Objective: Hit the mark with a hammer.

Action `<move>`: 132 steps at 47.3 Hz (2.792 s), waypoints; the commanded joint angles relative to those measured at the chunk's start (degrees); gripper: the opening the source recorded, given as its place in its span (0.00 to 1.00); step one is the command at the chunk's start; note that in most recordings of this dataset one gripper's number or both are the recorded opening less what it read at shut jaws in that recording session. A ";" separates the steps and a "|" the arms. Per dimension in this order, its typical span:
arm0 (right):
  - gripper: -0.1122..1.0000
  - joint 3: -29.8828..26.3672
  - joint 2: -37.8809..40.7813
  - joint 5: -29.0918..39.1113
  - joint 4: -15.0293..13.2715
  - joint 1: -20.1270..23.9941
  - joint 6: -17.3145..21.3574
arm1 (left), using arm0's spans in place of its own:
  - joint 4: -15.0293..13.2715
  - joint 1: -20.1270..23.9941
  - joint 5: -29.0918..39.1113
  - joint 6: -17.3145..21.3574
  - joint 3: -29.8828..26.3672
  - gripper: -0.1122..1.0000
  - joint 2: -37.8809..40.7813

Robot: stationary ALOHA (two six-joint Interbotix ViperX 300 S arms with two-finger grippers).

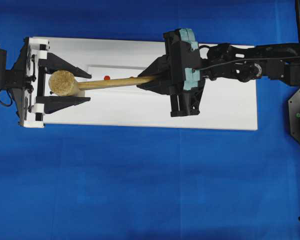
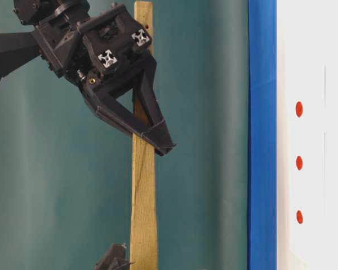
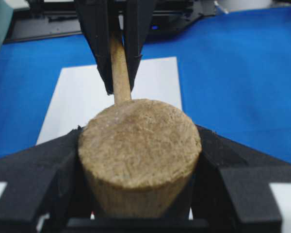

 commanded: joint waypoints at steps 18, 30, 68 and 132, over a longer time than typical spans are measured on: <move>0.11 -1.67 -0.97 -0.26 1.76 -0.18 0.00 | -0.35 0.53 -0.53 -1.58 -1.41 0.49 -0.97; 0.11 -1.67 -1.05 -0.35 2.20 -0.18 0.00 | -0.35 0.62 -0.44 -1.85 -1.14 0.90 -1.23; 0.11 6.15 -7.91 0.09 4.48 -0.18 0.00 | -0.35 0.62 20.48 -1.93 7.73 0.87 -28.13; 0.11 10.37 5.19 -5.01 9.58 -5.27 -0.09 | -0.35 0.62 22.24 -1.93 8.70 0.87 -29.79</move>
